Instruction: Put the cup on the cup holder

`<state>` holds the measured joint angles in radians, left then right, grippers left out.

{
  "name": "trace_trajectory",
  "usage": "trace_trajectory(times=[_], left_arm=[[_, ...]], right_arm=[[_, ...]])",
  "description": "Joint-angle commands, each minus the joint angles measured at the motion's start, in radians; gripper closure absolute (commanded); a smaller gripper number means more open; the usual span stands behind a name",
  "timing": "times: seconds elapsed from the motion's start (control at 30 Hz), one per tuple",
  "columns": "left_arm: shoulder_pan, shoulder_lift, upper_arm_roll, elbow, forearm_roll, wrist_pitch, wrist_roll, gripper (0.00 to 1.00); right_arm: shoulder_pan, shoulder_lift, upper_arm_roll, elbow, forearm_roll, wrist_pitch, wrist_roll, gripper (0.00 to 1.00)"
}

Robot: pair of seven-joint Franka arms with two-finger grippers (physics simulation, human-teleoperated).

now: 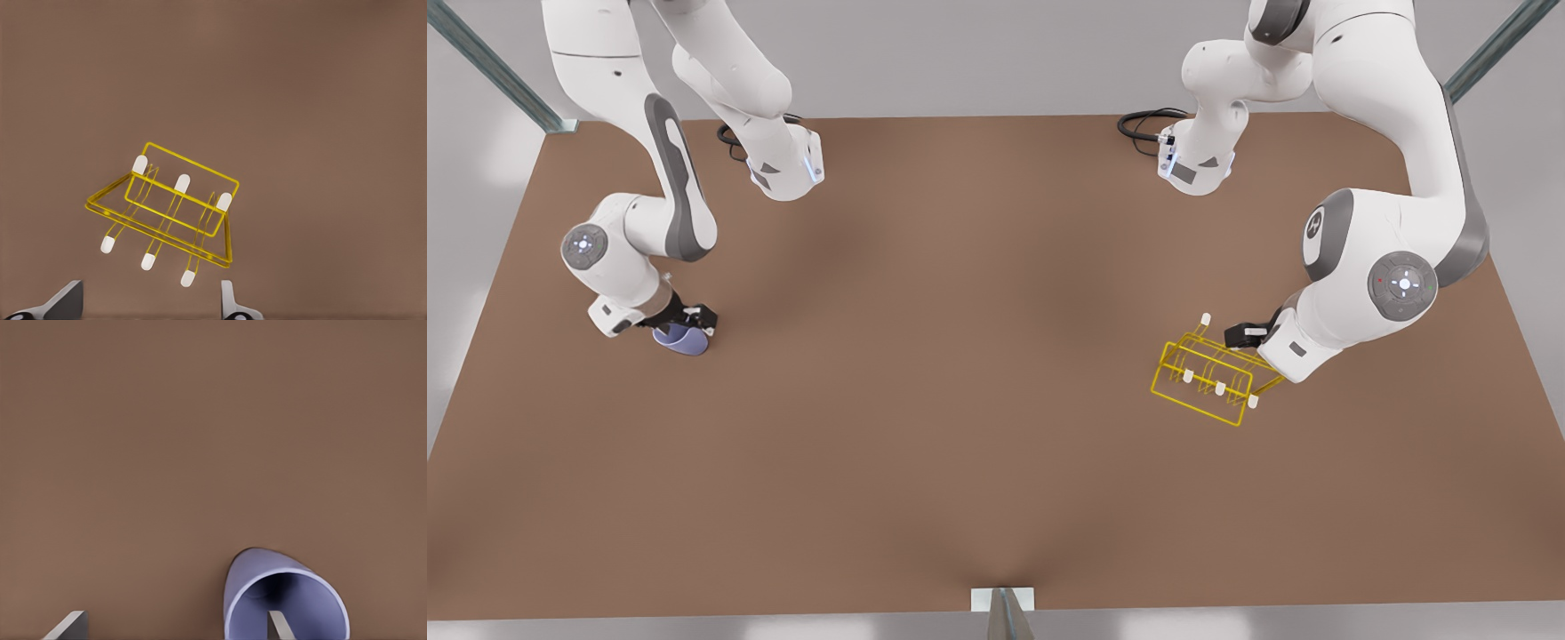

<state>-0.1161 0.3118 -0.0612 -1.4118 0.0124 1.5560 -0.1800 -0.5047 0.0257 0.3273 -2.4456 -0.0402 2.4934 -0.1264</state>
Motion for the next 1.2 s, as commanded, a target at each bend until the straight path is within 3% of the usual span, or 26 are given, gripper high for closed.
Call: trace_trajectory(times=[0.0, 0.5, 0.83, 0.87, 0.9, 0.93, 1.17], left_arm=[[0.001, -0.002, 0.000, 0.000, 0.000, -0.001, -0.004, 0.00], [0.015, 0.036, 0.011, -0.001, 0.004, 0.003, 0.007, 0.00], [0.024, -0.033, 0.006, 0.000, 0.001, -0.057, -0.004, 0.00], [0.024, -0.033, 0.006, 0.000, 0.001, -0.059, -0.004, 0.00], [0.024, -0.030, 0.006, 0.000, 0.001, -0.057, -0.003, 0.00], [0.026, -0.026, 0.006, 0.000, 0.003, -0.051, -0.003, 0.00], [0.029, 0.043, 0.008, 0.062, -0.006, -0.053, 0.011, 0.00]], right_arm=[[-0.034, 0.011, 0.002, 0.000, 0.000, 0.033, -0.052, 0.00], [-0.063, 0.071, 0.006, -0.038, -0.006, 0.117, -0.061, 0.00], [-0.078, 0.140, 0.007, -0.049, -0.046, 0.156, -0.065, 0.00], [-0.078, 0.143, 0.007, -0.052, -0.046, 0.170, -0.065, 0.28], [-0.084, 0.143, 0.007, -0.055, -0.047, 0.171, -0.065, 0.72], [-0.086, 0.146, 0.007, -0.056, -0.050, 0.177, -0.065, 0.79], [-0.090, 0.138, 0.015, -0.053, -0.072, 0.163, -0.065, 0.79]])
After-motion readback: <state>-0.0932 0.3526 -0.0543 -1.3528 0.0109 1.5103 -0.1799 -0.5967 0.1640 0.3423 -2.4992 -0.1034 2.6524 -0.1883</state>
